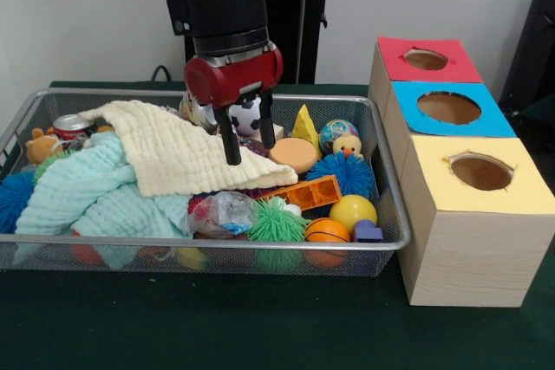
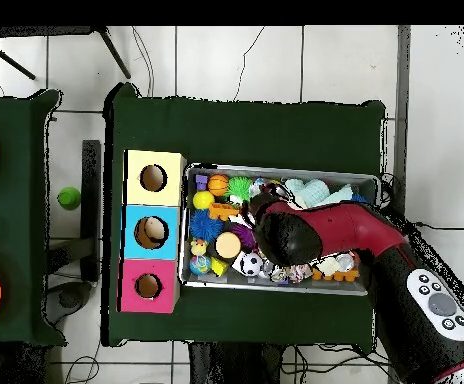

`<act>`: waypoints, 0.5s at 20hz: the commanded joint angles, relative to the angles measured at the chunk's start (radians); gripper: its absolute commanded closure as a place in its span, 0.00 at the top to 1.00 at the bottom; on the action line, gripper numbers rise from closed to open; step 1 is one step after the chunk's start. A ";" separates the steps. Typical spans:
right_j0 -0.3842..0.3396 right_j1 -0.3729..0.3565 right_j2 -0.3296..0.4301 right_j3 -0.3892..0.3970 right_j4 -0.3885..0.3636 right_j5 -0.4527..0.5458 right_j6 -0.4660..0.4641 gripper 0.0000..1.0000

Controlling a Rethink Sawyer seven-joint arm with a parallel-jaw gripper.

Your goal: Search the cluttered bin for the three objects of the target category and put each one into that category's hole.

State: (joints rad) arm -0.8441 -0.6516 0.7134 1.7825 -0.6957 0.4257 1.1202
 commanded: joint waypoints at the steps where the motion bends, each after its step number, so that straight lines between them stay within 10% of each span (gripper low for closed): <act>1: -0.009 0.030 -0.069 -0.033 -0.080 -0.097 0.075 1.00; 10: 0.055 0.095 -0.161 -0.127 -0.161 -0.151 0.084 1.00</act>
State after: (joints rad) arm -0.8187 -0.6219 0.6493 1.7511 -0.7698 0.3128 1.1202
